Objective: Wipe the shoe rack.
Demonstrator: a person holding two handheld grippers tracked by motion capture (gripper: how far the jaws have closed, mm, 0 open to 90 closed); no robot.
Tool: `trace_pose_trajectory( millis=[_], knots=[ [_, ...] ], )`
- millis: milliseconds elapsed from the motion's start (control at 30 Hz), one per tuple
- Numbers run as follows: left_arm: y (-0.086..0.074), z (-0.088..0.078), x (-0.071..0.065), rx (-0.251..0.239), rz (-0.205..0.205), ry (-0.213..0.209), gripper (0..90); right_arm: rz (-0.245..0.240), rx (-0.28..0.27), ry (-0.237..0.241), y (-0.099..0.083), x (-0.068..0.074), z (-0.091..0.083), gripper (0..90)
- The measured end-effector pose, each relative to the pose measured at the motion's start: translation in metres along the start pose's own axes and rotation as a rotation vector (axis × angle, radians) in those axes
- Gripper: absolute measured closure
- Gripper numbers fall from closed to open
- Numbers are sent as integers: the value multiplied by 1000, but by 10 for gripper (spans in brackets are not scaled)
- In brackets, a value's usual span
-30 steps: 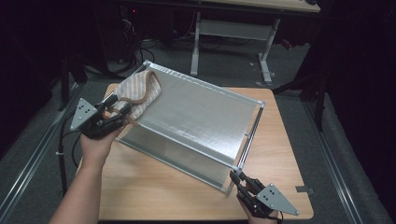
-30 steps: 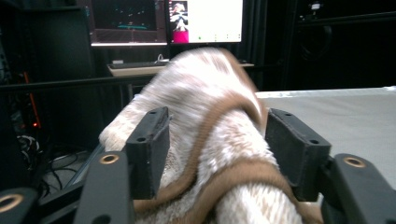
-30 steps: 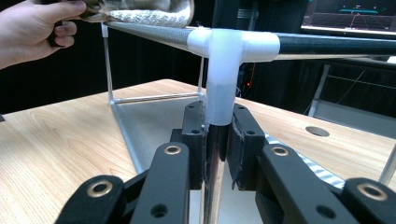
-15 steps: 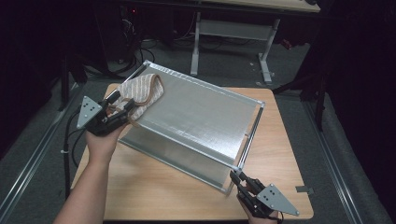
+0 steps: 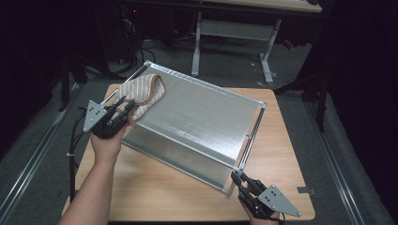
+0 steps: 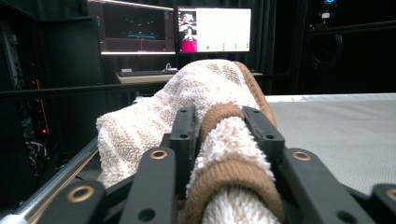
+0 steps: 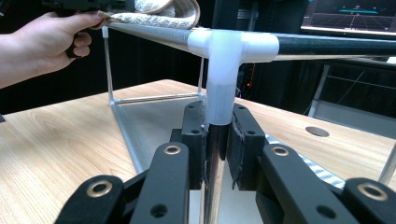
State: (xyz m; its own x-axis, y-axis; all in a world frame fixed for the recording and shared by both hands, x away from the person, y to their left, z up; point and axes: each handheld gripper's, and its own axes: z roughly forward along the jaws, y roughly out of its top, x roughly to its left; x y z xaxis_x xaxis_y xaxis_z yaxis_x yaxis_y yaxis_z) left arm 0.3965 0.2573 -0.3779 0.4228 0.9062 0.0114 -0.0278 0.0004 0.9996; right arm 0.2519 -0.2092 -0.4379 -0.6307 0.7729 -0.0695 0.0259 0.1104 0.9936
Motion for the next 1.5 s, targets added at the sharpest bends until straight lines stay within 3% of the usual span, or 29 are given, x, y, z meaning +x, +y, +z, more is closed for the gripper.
trace_pose_trajectory(
  millis=[333,533,800,1067,1300,1500],
  knots=[
    [-1,1,-10,3,14,-13,721,1,1,0,0,0,1,787],
    [-3,0,-31,-10,10,-53,720,1,2,0,0,0,0,787],
    [-2,1,-77,-10,10,-120,719,-2,2,0,0,0,0,788],
    [0,7,-135,-2,19,-176,718,-1,2,1,0,0,0,788],
    [-1,7,-183,-19,11,-253,719,-2,2,3,0,0,0,788],
    [-1,8,-214,-28,-1,-324,719,-5,0,3,0,0,-1,788]
  ],
)
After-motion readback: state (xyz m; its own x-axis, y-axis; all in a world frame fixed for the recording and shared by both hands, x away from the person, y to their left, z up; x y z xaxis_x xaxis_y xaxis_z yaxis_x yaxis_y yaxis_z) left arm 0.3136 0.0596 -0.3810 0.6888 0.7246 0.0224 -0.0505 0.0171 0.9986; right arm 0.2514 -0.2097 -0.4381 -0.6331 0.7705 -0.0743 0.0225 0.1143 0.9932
